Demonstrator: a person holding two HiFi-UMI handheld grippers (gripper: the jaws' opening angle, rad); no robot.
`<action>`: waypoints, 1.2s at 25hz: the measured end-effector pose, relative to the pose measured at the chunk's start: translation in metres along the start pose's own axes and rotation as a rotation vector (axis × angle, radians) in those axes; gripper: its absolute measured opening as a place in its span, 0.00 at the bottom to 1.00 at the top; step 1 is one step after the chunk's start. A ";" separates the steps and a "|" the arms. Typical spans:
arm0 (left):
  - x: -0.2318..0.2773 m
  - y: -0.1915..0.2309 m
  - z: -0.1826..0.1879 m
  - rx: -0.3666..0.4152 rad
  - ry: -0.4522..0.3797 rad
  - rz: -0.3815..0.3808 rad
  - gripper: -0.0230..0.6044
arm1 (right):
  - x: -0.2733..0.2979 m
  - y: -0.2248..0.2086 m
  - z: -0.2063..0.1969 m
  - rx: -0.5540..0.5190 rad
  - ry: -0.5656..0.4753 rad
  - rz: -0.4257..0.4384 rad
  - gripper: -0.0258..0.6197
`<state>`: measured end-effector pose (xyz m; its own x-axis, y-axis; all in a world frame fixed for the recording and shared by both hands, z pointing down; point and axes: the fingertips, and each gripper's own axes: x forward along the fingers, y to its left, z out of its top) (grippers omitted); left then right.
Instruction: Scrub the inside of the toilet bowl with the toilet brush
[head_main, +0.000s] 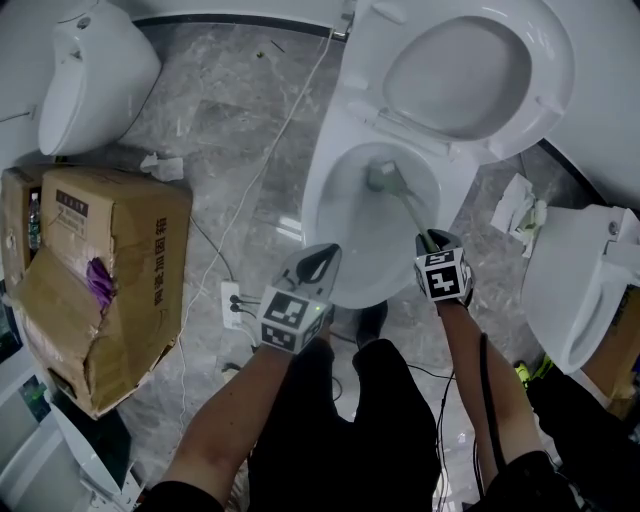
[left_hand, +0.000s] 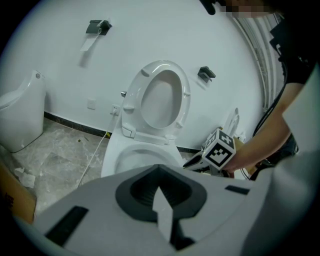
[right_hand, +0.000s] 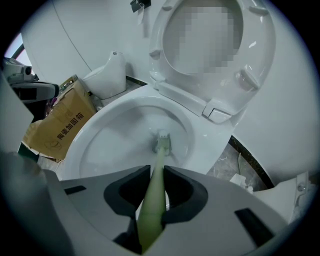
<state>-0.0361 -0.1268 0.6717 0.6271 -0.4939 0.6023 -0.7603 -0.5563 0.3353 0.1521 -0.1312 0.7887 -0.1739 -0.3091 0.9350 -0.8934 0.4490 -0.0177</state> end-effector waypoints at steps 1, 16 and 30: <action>-0.001 -0.002 -0.001 -0.002 0.001 0.000 0.05 | -0.002 0.001 -0.003 0.006 0.006 0.002 0.18; -0.021 -0.016 -0.015 -0.041 -0.012 0.021 0.05 | -0.010 0.034 -0.035 0.009 0.046 0.059 0.18; -0.039 0.002 -0.031 -0.053 -0.009 0.040 0.05 | 0.002 0.068 -0.033 0.069 0.088 0.091 0.18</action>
<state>-0.0667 -0.0881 0.6713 0.5974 -0.5209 0.6098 -0.7925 -0.4999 0.3494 0.1045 -0.0734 0.8016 -0.2210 -0.1935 0.9559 -0.9024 0.4123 -0.1252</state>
